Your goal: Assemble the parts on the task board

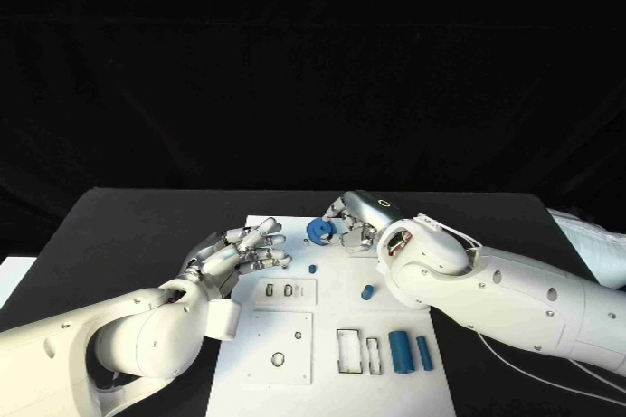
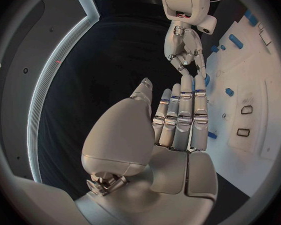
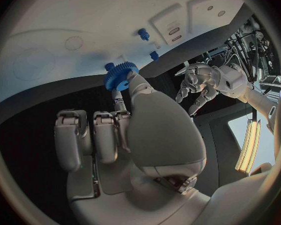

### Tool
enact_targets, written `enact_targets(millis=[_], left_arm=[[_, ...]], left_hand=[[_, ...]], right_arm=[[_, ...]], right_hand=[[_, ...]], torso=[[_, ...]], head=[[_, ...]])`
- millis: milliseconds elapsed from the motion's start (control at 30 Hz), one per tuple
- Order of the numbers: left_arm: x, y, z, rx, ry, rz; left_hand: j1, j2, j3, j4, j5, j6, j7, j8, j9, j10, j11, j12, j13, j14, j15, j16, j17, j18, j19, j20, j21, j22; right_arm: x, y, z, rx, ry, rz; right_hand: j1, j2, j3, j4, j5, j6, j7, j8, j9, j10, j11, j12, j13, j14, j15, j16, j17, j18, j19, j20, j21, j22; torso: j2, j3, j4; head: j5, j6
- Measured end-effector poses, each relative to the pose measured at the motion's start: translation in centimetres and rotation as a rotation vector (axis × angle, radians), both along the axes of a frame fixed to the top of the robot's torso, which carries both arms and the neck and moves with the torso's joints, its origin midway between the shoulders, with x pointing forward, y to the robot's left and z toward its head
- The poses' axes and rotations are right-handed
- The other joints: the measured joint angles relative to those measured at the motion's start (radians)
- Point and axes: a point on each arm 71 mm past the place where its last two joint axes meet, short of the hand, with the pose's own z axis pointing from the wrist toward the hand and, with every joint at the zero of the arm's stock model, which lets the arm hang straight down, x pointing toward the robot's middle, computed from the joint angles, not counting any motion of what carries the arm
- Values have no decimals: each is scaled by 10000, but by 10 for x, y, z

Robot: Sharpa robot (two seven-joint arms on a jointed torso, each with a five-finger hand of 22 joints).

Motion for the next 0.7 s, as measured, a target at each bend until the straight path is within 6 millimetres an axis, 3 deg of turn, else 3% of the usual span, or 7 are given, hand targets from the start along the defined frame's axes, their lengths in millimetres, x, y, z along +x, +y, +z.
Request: enact_targets(millis=[200,700], left_arm=[[0,0,0,-1,7,-7],[0,-1,0,-12,29,-52]], left_hand=[[0,0,0,0,0,0,0,0,0,0,0,0,0,0,0,0,1,0,0,0,0,0],[0,0,0,0,0,0,0,0,0,0,0,0,-3,0,0,0,15,0,0,0,0,1]], right_arm=[[1,17,-6,-122,38,239],[10,33,-20,-588,466,276]], right_hand=[[-3,4,1,-1,-19,0,0,-9,0,0,1,0,0,0,0,0,8,0,0,0,0,-1],[-104,95,53,2,-95,1,1,-76,-1,1,2,-69,-1,0,1,-1,6,4,-1,0,-1,6]], torso=[[6,3,3],[19,34,-41]], head=[[43,-36],[103,-62]])
